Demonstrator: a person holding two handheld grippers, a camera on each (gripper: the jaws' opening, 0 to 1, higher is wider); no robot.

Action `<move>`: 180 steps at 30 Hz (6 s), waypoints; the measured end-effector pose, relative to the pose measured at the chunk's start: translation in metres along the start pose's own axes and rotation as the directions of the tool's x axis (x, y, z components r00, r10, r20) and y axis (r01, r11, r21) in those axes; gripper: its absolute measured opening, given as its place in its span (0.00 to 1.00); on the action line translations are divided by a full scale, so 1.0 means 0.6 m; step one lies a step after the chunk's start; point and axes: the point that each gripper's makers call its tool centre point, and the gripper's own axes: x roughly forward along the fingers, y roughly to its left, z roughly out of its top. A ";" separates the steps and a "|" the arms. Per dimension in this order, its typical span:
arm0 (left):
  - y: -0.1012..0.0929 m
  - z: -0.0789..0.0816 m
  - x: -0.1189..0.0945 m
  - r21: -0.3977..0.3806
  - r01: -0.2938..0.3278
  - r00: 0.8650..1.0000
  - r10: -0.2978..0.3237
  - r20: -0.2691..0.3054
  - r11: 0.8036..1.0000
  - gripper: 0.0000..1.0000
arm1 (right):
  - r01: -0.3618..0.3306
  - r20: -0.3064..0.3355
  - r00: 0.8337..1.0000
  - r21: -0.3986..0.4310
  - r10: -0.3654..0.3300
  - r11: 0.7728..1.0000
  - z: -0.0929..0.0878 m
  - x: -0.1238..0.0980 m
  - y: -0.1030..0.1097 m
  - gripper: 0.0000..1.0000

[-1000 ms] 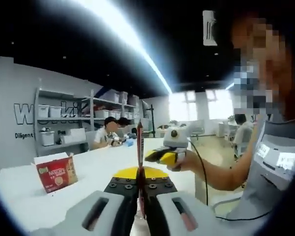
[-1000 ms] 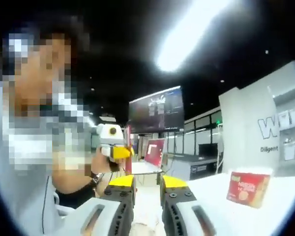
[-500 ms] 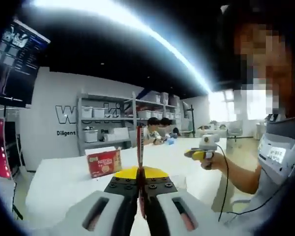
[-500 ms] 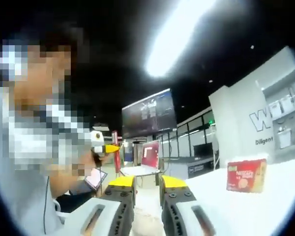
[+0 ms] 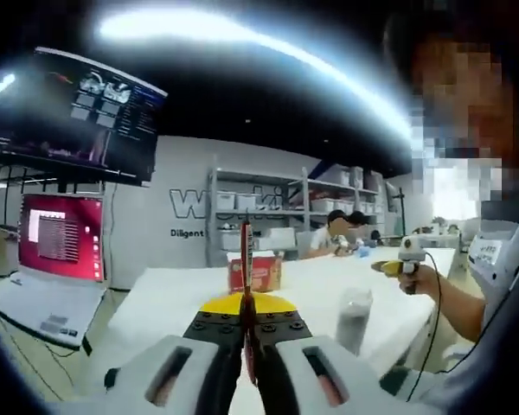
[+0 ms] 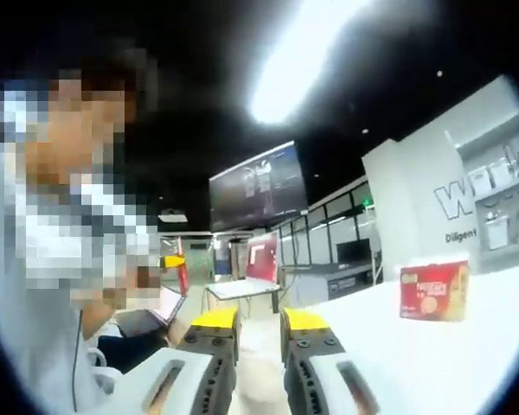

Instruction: Tear open the coffee pouch, take out the coffee, and pour the coffee from the pouch into the cup

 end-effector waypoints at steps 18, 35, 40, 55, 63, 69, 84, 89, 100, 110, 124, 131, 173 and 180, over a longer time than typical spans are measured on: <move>0.125 -0.145 -0.163 0.013 -0.321 0.947 0.320 0.016 0.947 0.05 | 0.000 -0.042 0.999 0.001 0.000 1.000 -0.022 0.006 0.047 0.19; 0.136 -0.189 -0.151 0.080 -0.346 0.937 0.348 -0.015 0.935 0.05 | 0.008 -0.038 0.999 -0.007 -0.008 1.000 -0.022 -0.001 0.043 0.19; 0.139 -0.184 -0.155 0.073 -0.354 0.935 0.355 -0.005 0.932 0.05 | 0.008 -0.033 0.999 -0.007 -0.008 1.000 -0.020 -0.002 0.043 0.19; 0.145 -0.189 -0.152 0.062 -0.374 0.927 0.375 0.000 0.925 0.20 | 0.009 -0.027 1.000 -0.010 -0.009 1.000 -0.019 -0.009 0.048 0.19; 0.146 -0.190 -0.151 0.056 -0.372 0.928 0.373 0.000 0.926 0.22 | 0.006 -0.026 1.000 -0.011 -0.007 1.000 -0.019 -0.010 0.048 0.18; 0.146 -0.190 -0.151 0.047 -0.369 0.929 0.369 0.000 0.928 0.21 | 0.003 -0.027 1.000 -0.012 -0.004 1.000 -0.020 -0.008 0.047 0.18; 0.139 -0.193 -0.148 0.061 -0.357 0.934 0.358 -0.013 0.932 0.04 | 0.003 -0.030 1.000 -0.014 -0.003 1.000 -0.021 -0.008 0.048 0.18; 0.135 -0.196 -0.145 0.057 -0.349 0.936 0.351 -0.023 0.935 0.04 | 0.007 -0.031 1.000 -0.014 -0.007 1.000 -0.021 -0.011 0.047 0.18; 0.119 -0.192 -0.129 0.052 -0.320 0.946 0.322 -0.027 0.946 0.04 | 0.013 -0.026 1.000 -0.013 -0.013 1.000 -0.020 -0.015 0.047 0.18; 0.093 -0.186 -0.096 0.043 -0.267 0.963 0.268 -0.028 0.963 0.04 | 0.030 -0.026 0.999 -0.014 -0.030 0.999 -0.021 -0.031 0.043 0.18; 0.011 -0.170 -0.029 0.039 -0.149 0.988 0.150 -0.021 0.988 0.04 | 0.029 0.004 1.000 -0.005 -0.029 1.000 -0.021 -0.046 0.045 0.18; -0.055 -0.161 0.011 0.060 -0.084 0.996 0.086 -0.035 0.995 0.04 | 0.015 0.007 1.000 0.015 -0.015 1.000 -0.031 -0.045 0.040 0.18; -0.334 -0.129 0.121 -0.096 0.118 0.990 -0.124 -0.067 0.988 0.04 | -0.012 0.062 0.998 0.038 0.009 0.999 0.018 -0.100 0.054 0.18; -0.351 -0.153 0.142 -0.098 0.173 0.978 -0.182 -0.098 0.980 0.04 | 0.011 0.090 0.996 0.022 -0.013 1.000 0.001 -0.107 0.057 0.22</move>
